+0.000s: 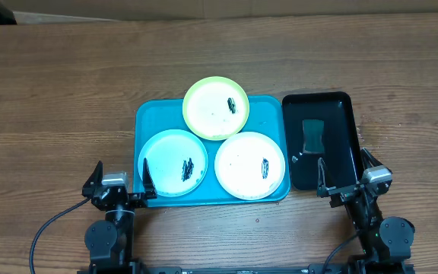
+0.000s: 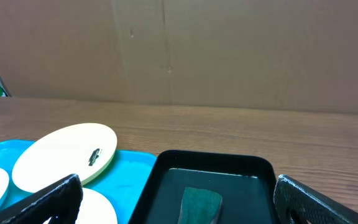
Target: Clean dirty plates on tray and stack at the side
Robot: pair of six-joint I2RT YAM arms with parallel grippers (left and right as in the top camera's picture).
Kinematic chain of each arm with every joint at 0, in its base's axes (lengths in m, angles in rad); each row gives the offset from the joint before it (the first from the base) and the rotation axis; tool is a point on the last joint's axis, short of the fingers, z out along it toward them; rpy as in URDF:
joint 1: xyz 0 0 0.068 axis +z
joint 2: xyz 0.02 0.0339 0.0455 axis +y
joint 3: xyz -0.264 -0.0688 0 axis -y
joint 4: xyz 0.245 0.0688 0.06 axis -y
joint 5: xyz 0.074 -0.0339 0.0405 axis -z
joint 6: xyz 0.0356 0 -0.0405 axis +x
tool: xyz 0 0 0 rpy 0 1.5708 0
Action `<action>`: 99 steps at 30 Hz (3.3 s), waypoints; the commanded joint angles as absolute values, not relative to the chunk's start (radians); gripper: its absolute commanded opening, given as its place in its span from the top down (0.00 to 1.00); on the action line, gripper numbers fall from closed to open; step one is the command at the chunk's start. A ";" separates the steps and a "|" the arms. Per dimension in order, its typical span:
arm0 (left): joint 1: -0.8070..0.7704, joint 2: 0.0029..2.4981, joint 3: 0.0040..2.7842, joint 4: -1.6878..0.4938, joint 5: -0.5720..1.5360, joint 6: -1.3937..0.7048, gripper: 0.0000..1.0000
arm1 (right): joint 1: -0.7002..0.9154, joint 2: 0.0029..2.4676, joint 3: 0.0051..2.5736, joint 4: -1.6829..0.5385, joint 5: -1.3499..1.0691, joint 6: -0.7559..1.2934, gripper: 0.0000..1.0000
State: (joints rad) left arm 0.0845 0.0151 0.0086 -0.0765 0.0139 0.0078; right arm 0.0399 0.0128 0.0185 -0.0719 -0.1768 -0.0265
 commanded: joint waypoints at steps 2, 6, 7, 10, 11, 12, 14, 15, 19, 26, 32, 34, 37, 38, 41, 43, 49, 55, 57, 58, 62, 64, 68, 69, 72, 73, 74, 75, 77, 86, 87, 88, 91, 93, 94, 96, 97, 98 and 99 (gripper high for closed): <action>0.079 0.006 0.005 -0.078 0.011 0.020 0.00 | 0.038 0.004 0.008 -0.067 -0.178 -0.031 0.00; 0.079 0.006 0.005 -0.078 0.011 0.020 0.00 | 0.038 0.004 0.008 -0.067 -0.178 -0.031 0.00; 0.079 0.007 0.005 -0.078 0.011 0.020 0.00 | 0.038 0.004 0.008 -0.067 -0.178 -0.031 0.00; 0.079 0.006 0.005 -0.078 0.011 0.020 0.00 | 0.038 0.004 0.008 -0.067 -0.178 -0.031 0.00; 0.079 0.006 0.005 -0.078 0.011 0.020 0.00 | 0.038 0.004 0.008 -0.067 -0.178 -0.031 0.00; 0.079 0.006 0.005 -0.078 0.011 0.020 0.00 | 0.038 0.004 0.008 -0.067 -0.178 -0.031 0.00; 0.079 0.006 0.005 -0.078 0.011 0.020 0.00 | 0.038 0.004 0.008 -0.067 -0.178 -0.031 0.00; 0.079 0.006 0.005 -0.078 0.011 0.020 0.00 | 0.038 0.004 0.008 -0.067 -0.178 -0.031 0.00; 0.079 0.006 0.005 -0.078 0.011 0.020 0.00 | 0.038 0.004 0.008 -0.067 -0.178 -0.031 0.00; 0.079 0.006 0.005 -0.078 0.011 0.020 0.00 | 0.038 0.004 0.008 -0.067 -0.178 -0.031 0.00; 0.078 0.006 0.005 -0.073 0.034 -0.022 0.00 | 0.038 0.004 0.008 -0.067 -0.178 -0.031 0.00; 0.078 0.006 0.005 -0.046 0.043 -0.025 0.00 | 0.038 0.004 0.008 -0.067 -0.178 -0.031 0.00; 0.078 0.006 0.030 -0.065 0.099 -0.067 0.00 | 0.038 0.004 0.008 -0.067 -0.178 -0.031 0.00; 0.078 0.007 0.051 -0.089 0.111 -0.091 0.00 | 0.038 0.004 0.008 -0.067 -0.178 -0.031 0.00; 0.078 0.012 0.165 -0.218 0.126 -0.158 0.00 | 0.038 0.004 0.008 -0.067 -0.178 -0.031 0.00; 0.078 0.034 0.257 -0.304 0.133 -0.165 0.00 | 0.038 0.004 0.008 -0.067 -0.178 -0.031 0.00; 0.078 0.253 0.620 -0.579 0.187 -0.149 0.00 | 0.038 0.004 0.008 -0.067 -0.178 -0.031 0.00; 0.078 0.665 1.089 -0.955 0.370 -0.080 0.00 | 0.038 0.004 0.008 -0.067 -0.178 -0.031 0.00; 0.078 0.814 1.251 -1.112 0.402 -0.078 0.00 | 0.038 0.004 0.008 -0.067 -0.178 -0.031 0.00; 0.078 0.878 1.318 -1.171 0.418 -0.078 0.00 | 0.038 0.004 0.008 -0.067 -0.178 -0.031 0.00; 0.078 1.091 1.519 -1.308 0.493 -0.078 0.00 | 0.038 0.004 0.008 -0.067 -0.178 -0.031 0.00; 0.078 1.175 1.572 -1.346 0.495 -0.078 0.16 | 0.038 0.004 0.008 -0.067 -0.178 -0.031 0.00; 0.075 1.284 1.564 -1.393 0.510 -0.131 0.96 | 0.038 0.004 0.008 -0.067 -0.178 -0.031 0.00; 0.069 1.303 1.549 -1.398 0.510 -0.139 0.96 | 0.038 0.004 0.008 -0.067 -0.178 -0.031 0.00; 0.022 1.347 1.478 -1.374 0.509 -0.140 0.96 | 0.038 0.004 0.008 -0.067 -0.178 -0.031 0.00; 0.000 1.356 1.450 -1.357 0.509 -0.140 0.96 | 0.038 0.004 0.008 -0.067 -0.178 -0.031 0.00; -0.029 1.365 1.412 -1.332 0.507 -0.147 0.96 | 0.038 0.004 0.008 -0.067 -0.178 -0.031 0.00; -0.060 1.370 1.372 -1.301 0.505 -0.161 0.96 | 0.038 0.004 0.008 -0.067 -0.178 -0.031 0.00; -0.114 1.375 1.302 -1.245 0.506 -0.182 0.96 | 0.038 0.004 0.008 -0.064 -0.178 -0.031 0.00; -0.311 1.381 1.082 -1.036 0.472 -0.295 0.66 | 0.038 0.004 0.009 -0.049 -0.260 -0.027 0.00; -0.331 1.381 1.075 -1.026 0.434 -0.324 0.64 | 0.038 0.004 0.012 -0.046 -0.276 -0.003 0.00; -0.347 1.381 1.071 -1.021 0.395 -0.353 0.61 | 0.038 0.004 0.019 -0.049 -0.276 0.039 0.00; -0.395 1.381 1.070 -1.007 0.265 -0.451 0.57 | 0.038 0.016 0.073 -0.059 -0.302 0.139 0.00; -0.422 1.381 1.070 -0.990 0.210 -0.499 0.57 | 0.038 0.052 0.143 -0.083 -0.302 0.158 0.00; -0.435 1.381 1.070 -0.982 0.192 -0.516 0.55 | 0.038 0.079 0.191 -0.111 -0.301 0.157 0.00; -0.459 1.381 1.069 -0.966 0.161 -0.548 0.54 | 0.038 0.159 0.308 -0.185 -0.290 0.155 0.00; -0.469 1.381 1.069 -0.963 0.147 -0.561 0.52 | 0.038 0.219 0.387 -0.234 -0.290 0.149 0.00; -0.477 1.382 1.069 -0.961 0.131 -0.577 0.52 | 0.038 0.278 0.461 -0.282 -0.290 0.145 0.00; -0.485 1.382 1.068 -0.961 0.114 -0.596 0.52 | 0.038 0.344 0.538 -0.335 -0.291 0.134 0.00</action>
